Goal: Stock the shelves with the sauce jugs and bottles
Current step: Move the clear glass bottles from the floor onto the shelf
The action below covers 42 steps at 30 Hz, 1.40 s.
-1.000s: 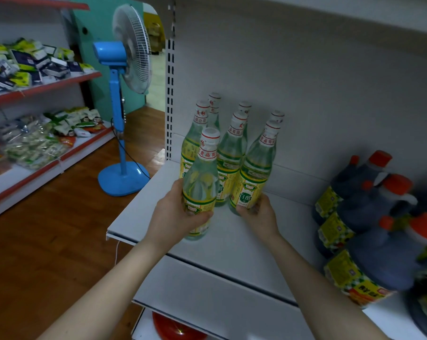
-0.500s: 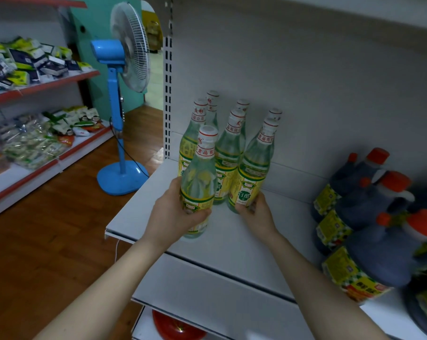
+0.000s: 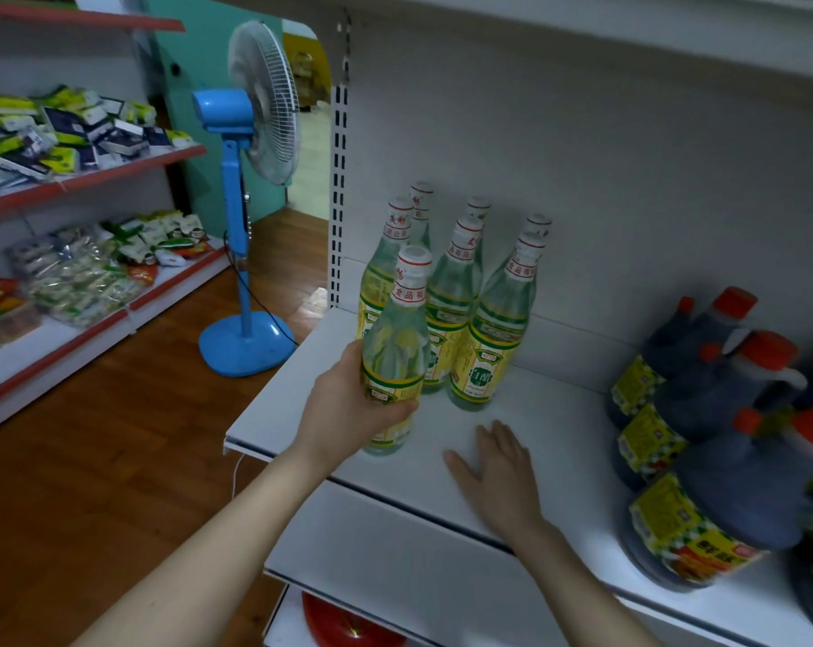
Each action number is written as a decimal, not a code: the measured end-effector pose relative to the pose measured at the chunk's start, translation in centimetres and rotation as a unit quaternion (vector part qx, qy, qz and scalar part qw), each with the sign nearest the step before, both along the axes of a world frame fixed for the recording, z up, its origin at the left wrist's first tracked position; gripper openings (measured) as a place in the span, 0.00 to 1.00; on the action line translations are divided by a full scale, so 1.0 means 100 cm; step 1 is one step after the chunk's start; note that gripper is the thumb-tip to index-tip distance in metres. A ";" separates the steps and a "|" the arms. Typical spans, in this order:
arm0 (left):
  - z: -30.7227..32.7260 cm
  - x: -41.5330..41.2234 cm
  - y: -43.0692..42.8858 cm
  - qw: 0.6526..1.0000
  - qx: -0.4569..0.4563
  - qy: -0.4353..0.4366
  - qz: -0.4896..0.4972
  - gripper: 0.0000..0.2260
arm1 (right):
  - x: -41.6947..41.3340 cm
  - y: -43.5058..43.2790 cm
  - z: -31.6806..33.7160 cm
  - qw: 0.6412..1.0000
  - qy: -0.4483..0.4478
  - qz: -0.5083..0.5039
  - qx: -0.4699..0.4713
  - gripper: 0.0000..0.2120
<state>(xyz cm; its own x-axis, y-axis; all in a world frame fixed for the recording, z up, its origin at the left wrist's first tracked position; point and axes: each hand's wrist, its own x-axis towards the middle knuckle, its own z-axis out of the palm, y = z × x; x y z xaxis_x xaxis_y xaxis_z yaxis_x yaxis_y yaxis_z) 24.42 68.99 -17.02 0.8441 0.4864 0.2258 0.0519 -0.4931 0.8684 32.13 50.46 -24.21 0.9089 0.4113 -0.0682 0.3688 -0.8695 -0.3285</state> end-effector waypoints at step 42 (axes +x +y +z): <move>-0.055 0.016 0.044 0.996 -0.010 0.068 0.061 0.26 | -0.004 0.005 0.001 1.000 -0.021 -0.010 0.011 0.31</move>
